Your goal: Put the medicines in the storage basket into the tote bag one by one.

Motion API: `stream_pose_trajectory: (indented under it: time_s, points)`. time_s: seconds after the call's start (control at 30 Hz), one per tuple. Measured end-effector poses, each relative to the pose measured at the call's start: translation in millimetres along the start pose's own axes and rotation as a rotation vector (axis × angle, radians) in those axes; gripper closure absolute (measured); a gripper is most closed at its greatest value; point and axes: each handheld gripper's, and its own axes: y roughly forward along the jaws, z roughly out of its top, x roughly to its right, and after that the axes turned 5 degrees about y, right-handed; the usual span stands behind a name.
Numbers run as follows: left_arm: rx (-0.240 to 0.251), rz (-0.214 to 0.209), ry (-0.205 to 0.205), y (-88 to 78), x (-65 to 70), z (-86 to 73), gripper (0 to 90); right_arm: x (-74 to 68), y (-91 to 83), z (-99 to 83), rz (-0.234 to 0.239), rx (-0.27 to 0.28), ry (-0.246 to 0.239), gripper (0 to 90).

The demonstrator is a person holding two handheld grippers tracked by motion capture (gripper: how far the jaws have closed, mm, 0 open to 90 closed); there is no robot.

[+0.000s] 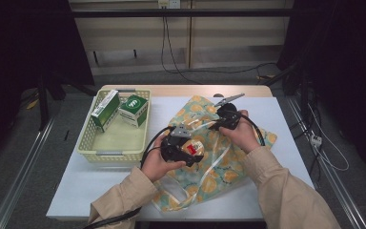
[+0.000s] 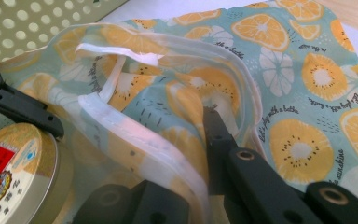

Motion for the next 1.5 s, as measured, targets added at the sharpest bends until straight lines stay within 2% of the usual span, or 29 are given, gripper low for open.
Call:
stream_pose_trajectory:
  time_s: [0.07,0.17,0.27,0.33,0.43,0.47,0.5,0.57,0.6,0.63,0.67,0.7,0.73,0.93,1.07,1.23,1.3,1.33,1.37,1.5]
  points:
    - [-0.007,-0.009,-0.011,1.1,-1.1,-0.9,20.6,-0.4,0.5,0.1,0.001,-0.001,0.002,89.1]
    - [-0.014,0.017,-0.009,5.2,-4.4,-2.4,20.6,-1.5,0.2,0.3,0.004,-0.001,-0.007,89.1]
    - [-0.008,0.022,-0.034,8.9,-11.3,-3.3,20.6,-1.4,-0.6,0.1,0.007,-0.003,-0.003,89.1]
    - [-0.014,0.044,-0.029,11.0,-14.4,-2.0,20.6,-1.2,-1.6,0.2,0.007,-0.003,-0.002,89.1]
    - [0.006,0.062,-0.042,14.2,-19.0,-0.2,20.6,-0.9,-3.1,0.3,0.006,-0.002,-0.004,89.1]
    - [-0.010,0.101,-0.035,14.1,-19.6,1.1,20.5,-0.6,-3.6,0.3,0.006,-0.003,-0.005,89.1]
    - [-0.004,0.084,-0.037,14.4,-22.6,1.6,20.6,-0.1,-3.9,0.2,0.007,0.000,-0.006,89.1]
    - [0.004,0.098,-0.048,14.8,-26.4,2.7,20.6,0.4,-4.7,0.2,0.014,-0.002,0.000,89.1]
    - [0.005,0.132,-0.054,15.3,-26.7,3.7,20.6,0.5,-5.0,0.2,0.017,-0.003,0.001,89.1]
    - [0.015,0.114,-0.052,15.5,-29.5,4.0,20.6,0.5,-5.0,0.2,0.016,-0.005,-0.001,89.1]
    - [0.013,0.115,-0.050,15.7,-30.7,5.1,20.6,0.5,-5.1,0.1,0.015,-0.003,-0.002,89.1]
    - [0.004,0.153,-0.050,16.5,-29.9,6.3,20.6,0.6,-5.2,0.2,0.016,-0.002,-0.001,89.1]
    - [0.004,0.122,-0.049,17.0,-32.2,6.7,20.6,0.7,-5.2,0.2,0.016,-0.001,-0.001,89.1]
    - [0.008,0.140,-0.069,26.1,-37.5,8.4,20.5,1.8,-5.8,0.3,0.013,-0.001,0.001,89.1]
    - [-0.005,0.158,-0.053,34.9,-39.5,10.1,20.5,2.9,-6.5,0.4,0.015,0.003,0.006,89.1]
    - [0.017,0.150,-0.067,47.4,-47.2,12.4,20.1,5.6,-5.1,0.5,0.015,0.009,0.017,89.2]
    - [0.018,0.133,-0.074,51.3,-48.0,12.7,17.2,7.0,-4.1,0.0,0.015,0.009,0.019,89.2]
    - [0.002,0.160,-0.073,51.0,-46.4,13.6,13.8,8.3,-3.2,-0.5,0.013,0.005,0.020,89.1]
    - [0.011,0.120,-0.065,48.9,-46.5,13.8,12.9,9.2,-2.6,-0.9,0.012,0.002,0.023,89.1]
    - [-0.002,0.098,-0.058,36.1,-41.4,15.1,11.8,11.6,-0.3,-1.4,0.011,0.003,0.036,89.1]
